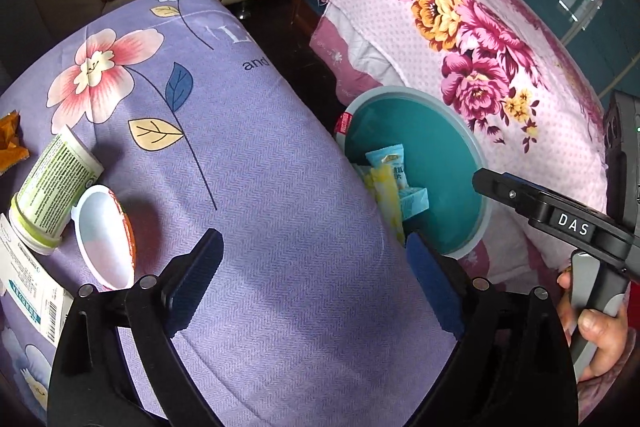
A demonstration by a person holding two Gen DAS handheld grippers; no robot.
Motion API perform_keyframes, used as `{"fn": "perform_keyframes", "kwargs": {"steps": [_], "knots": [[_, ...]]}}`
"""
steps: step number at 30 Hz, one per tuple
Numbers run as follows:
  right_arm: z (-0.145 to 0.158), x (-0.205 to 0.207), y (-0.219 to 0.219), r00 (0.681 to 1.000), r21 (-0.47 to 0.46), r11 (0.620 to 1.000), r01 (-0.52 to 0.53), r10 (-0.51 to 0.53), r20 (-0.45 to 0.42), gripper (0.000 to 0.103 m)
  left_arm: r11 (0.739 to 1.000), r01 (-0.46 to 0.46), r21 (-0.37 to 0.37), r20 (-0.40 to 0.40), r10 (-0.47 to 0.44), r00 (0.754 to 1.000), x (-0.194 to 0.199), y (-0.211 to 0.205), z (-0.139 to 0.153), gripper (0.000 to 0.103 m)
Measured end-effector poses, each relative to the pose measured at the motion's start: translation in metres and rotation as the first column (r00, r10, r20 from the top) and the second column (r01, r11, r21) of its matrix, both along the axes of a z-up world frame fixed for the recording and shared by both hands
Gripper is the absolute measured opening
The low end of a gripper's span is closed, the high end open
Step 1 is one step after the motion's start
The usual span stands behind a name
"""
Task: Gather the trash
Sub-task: 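Drop the milk carton from left tool while right tool drops yellow wrapper into bin, then move both open tools back over the remaining trash on the bed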
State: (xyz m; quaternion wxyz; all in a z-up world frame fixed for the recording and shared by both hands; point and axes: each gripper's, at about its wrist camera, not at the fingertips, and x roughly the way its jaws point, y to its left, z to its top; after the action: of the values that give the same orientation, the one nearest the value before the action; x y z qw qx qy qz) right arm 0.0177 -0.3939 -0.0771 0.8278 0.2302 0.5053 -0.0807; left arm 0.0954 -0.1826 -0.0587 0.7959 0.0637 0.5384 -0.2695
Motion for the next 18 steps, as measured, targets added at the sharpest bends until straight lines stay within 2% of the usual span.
{"fn": "perform_keyframes", "kwargs": {"steps": [6,18], "knots": [[0.013,0.005,0.026,0.999,-0.019,0.999,-0.04,0.04,-0.003,0.075,0.998,-0.055,-0.021,0.0,0.055,0.998,0.0,0.034,0.006,0.094],[0.036,0.026,0.095,0.987,-0.059,0.985,-0.161,0.16,-0.01,0.077,0.987,-0.155,-0.049,0.012,0.156,0.988,0.0,0.103,0.014,0.095]]}}
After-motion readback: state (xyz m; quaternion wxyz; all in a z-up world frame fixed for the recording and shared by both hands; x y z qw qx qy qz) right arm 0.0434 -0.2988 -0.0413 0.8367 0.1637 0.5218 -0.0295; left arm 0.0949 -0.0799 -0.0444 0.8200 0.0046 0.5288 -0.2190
